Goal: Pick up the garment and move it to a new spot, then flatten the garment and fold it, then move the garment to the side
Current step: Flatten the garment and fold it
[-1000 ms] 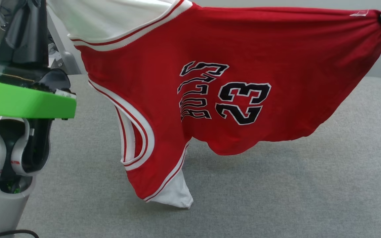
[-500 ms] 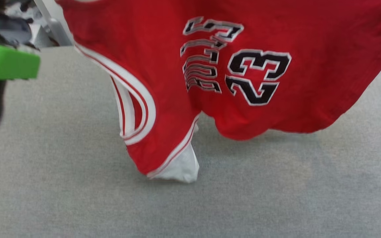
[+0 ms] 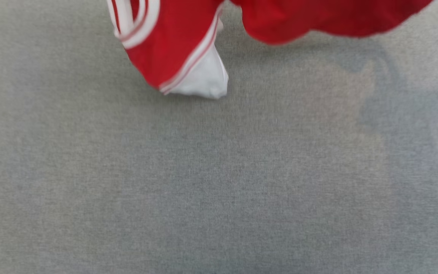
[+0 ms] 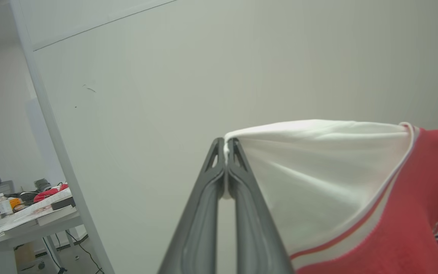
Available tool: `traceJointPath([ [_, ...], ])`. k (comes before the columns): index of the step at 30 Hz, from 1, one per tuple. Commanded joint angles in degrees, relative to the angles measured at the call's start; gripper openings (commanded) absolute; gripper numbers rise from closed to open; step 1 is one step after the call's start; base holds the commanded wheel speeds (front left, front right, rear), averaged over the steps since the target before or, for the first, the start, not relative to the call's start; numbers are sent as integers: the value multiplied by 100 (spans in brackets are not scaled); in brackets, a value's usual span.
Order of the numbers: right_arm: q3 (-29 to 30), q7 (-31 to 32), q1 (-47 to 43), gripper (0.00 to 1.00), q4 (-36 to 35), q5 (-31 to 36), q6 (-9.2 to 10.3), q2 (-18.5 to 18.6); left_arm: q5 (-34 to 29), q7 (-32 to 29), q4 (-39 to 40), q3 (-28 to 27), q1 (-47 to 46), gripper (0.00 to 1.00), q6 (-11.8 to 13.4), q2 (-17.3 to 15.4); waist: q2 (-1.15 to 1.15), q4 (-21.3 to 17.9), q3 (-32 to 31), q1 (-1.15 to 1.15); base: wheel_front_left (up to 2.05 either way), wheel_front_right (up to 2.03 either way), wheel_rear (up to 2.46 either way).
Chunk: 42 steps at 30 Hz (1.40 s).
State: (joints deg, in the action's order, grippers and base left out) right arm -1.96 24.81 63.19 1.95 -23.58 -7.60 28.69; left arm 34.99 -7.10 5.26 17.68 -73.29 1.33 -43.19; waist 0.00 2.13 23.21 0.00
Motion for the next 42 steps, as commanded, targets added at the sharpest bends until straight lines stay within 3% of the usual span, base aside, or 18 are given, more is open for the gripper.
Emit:
traceJointPath([
  [1, -36, -84, 271, 0, 183, 86, 11, -5, -109, 73, -243, -22, -383, 0, -55, 5, 0, -8, 857, 0, 0, 0, 0],
  [9, -352, -941, 1950, 0, 1628, 624, 11, -460, -860, 746, -2219, 356, -2564, 0, -485, 444, 0, -130, 1590, 0, 0, 0, 0],
  [14, -358, -1559, 2840, 0, 2588, 1037, 11, -805, -1208, 1400, -3359, 498, -3622, 0, -549, 775, 0, -158, 1861, 0, 0, 0, 0],
  [20, -321, -2141, 3478, 0, 3457, 1419, 11, -1014, -1321, 2037, -4308, 532, -4160, 0, -575, 1097, 0, -77, 2086, 0, 0, 0, 0],
  [26, -366, -2659, 3546, 0, 4053, 1593, 11, -1082, -1210, 2202, -4516, 469, -3585, 0, -637, 1428, 0, 83, 2186, 0, 0, 0, 0],
  [32, -609, -3079, 3080, 0, 4501, 1571, 11, -1103, -1078, 2208, -3898, 46, -2196, 0, -626, 1853, 0, 228, 2011, 0, 0, 0, 0],
  [42, -1068, -3575, 1523, 0, 4876, 1007, 11, -913, -1071, 2209, -3151, -263, 566, 0, -762, 2498, 0, 375, 936, 0, 0, 0, 0],
])
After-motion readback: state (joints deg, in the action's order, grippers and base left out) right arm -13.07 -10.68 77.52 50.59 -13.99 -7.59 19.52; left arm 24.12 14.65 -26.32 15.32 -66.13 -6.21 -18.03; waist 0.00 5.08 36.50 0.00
